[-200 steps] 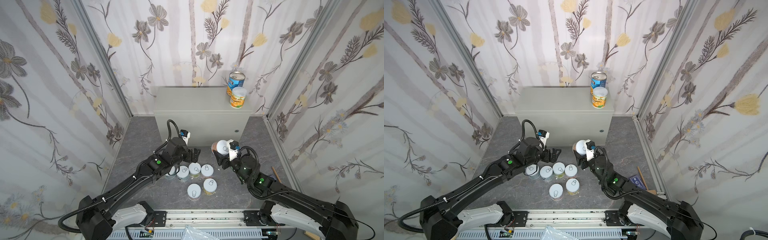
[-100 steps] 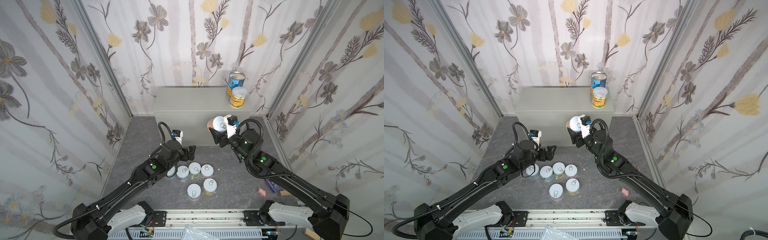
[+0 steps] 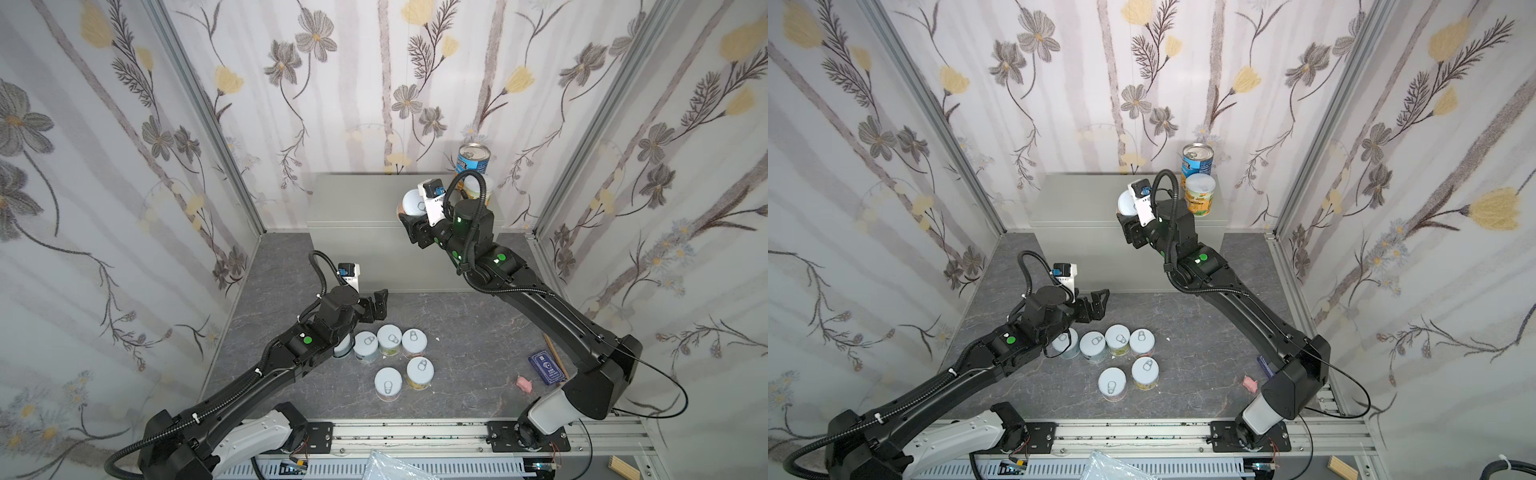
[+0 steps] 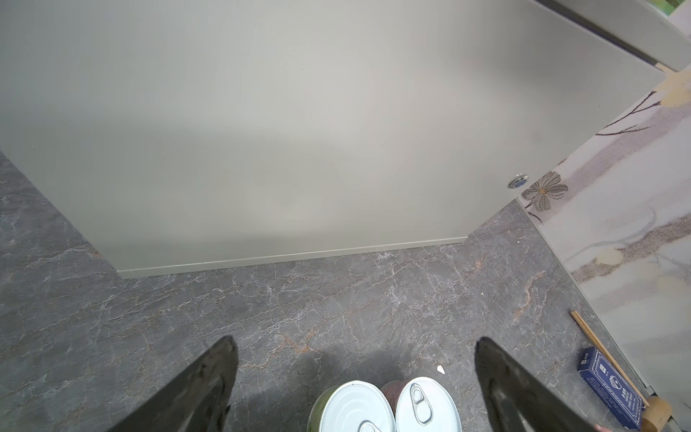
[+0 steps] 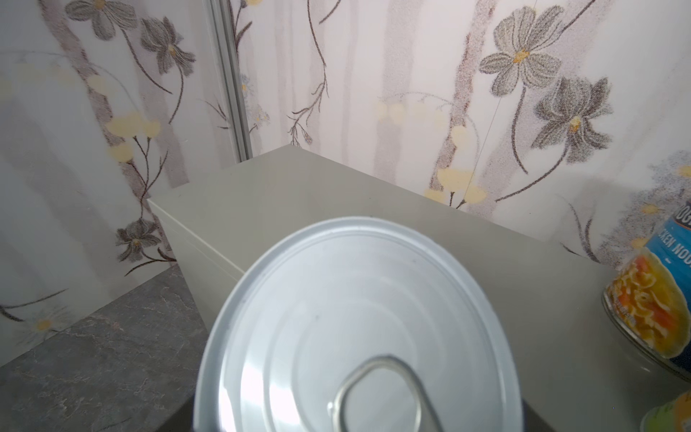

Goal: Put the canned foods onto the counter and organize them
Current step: 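Lift the orange-labelled can with the right gripper up to the cabinet top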

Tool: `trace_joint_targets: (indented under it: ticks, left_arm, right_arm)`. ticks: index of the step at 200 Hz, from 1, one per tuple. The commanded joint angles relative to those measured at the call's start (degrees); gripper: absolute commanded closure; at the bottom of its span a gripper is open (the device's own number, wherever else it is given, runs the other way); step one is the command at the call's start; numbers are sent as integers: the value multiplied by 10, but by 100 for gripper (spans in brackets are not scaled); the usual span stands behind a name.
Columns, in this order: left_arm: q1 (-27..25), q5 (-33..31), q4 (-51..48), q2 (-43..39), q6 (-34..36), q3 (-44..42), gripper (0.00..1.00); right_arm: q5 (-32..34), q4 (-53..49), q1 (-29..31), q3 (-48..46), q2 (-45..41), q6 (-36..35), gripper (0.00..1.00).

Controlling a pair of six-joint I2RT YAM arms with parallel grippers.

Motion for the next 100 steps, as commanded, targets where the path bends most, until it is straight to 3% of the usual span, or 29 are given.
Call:
trace_joint_targets:
  ticks: [1,100]
  left_arm:
    - [0,-10,34,-2,-16,-5,0]
    - [1,-12,31,-5,-18,-9,0]
  right_arm:
    - [20,-24,-11,69,39,-5,49]
    - [57,-146,-43,257,164,57,47]
